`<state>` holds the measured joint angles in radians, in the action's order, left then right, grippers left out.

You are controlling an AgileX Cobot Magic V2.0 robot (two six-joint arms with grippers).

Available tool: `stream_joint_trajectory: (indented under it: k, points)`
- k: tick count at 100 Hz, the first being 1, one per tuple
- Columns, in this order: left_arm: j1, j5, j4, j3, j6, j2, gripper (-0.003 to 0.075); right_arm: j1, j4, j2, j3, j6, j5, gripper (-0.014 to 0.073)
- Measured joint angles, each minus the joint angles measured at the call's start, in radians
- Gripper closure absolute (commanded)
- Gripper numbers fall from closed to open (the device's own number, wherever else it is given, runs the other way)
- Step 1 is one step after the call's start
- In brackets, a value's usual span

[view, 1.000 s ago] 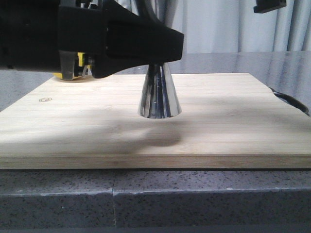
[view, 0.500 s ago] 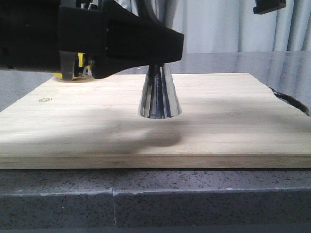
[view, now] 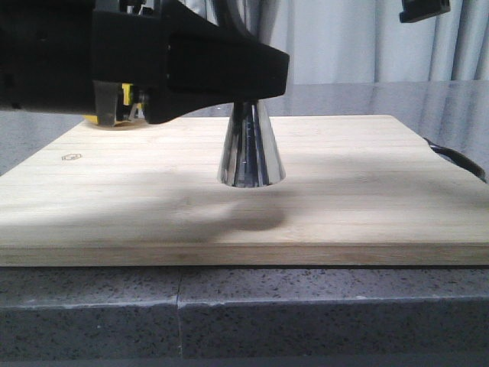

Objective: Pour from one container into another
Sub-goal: 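Tilt the measuring cup with the right gripper, pouring liquid into the jigger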

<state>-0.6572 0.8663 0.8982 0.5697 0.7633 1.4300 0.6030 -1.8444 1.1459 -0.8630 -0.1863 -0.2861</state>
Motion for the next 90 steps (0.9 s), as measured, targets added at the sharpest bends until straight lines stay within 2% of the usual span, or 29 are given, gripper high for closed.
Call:
stream_joint_trajectory:
  k: [66, 90]
  points:
    - [0.0, 0.0, 0.0, 0.0, 0.0, 0.0, 0.0533, 0.0, 0.0, 0.0, 0.0, 0.021, -0.004, 0.036]
    - [0.0, 0.0, 0.0, 0.0, 0.0, 0.0, 0.0533, 0.0, 0.069, 0.0, 0.0, -0.087, 0.001, 0.036]
